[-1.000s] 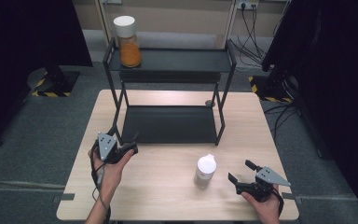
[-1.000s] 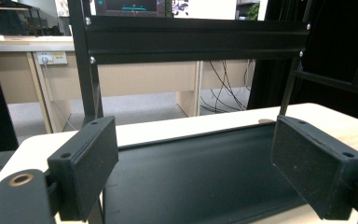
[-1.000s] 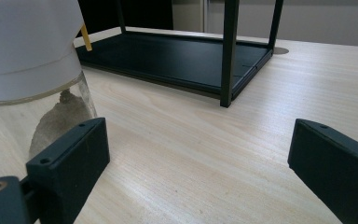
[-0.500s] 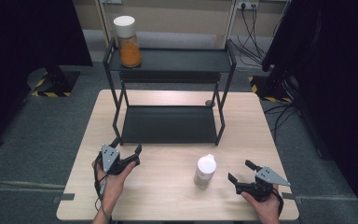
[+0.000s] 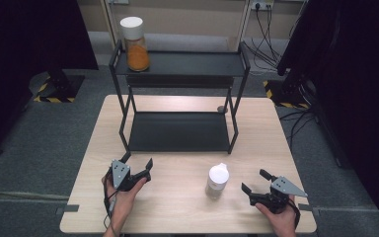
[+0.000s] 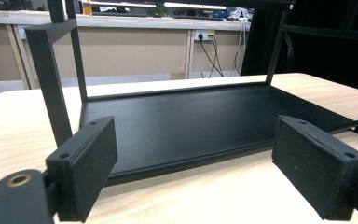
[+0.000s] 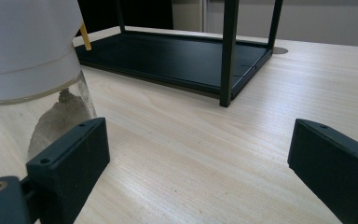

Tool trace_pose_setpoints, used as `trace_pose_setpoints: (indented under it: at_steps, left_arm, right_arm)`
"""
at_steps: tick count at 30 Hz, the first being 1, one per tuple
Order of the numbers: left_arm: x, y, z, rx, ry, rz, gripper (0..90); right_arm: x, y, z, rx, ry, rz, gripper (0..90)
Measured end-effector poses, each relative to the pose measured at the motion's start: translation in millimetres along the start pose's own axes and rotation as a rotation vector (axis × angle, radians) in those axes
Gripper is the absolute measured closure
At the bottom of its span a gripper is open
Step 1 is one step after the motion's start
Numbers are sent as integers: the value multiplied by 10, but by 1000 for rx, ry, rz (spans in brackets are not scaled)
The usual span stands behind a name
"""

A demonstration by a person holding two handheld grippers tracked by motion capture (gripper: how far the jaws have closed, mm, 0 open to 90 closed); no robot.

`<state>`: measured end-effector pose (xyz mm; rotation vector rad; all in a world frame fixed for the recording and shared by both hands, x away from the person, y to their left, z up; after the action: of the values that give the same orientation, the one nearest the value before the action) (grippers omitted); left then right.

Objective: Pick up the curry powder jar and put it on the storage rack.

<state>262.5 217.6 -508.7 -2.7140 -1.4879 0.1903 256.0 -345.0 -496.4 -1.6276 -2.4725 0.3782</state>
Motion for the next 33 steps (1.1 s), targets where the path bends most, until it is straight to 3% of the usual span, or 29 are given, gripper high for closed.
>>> trace_pose_setpoints:
  at_steps: [10, 19, 24, 33]
  left_arm:
    - [-10, 6, 111, 25, -10, 1, 134]
    - [-25, 5, 130, 13, 5, 3, 132]
    - [-8, 1, 128, 10, -13, 2, 132]
    - [-10, -6, 137, 4, -8, 4, 133]
  right_arm:
    - [10, -1, -1, -1, -9, 2, 58]
    - [7, -4, 1, -2, -5, 3, 59]
    - [6, -5, 4, -4, -7, 2, 59]
    - [10, -4, 3, -4, -10, 2, 58]
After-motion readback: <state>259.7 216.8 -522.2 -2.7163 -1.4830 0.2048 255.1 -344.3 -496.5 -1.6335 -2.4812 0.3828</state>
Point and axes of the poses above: each handheld gripper's, and its own axes: y roughly forward along the jaws, z roughly out of its underside, x roughly to its left, the point moved 5 cm from there along y, roughly forward along the jaws, and after that the axes turned 14 degrees about z, right-handed, at the moved point
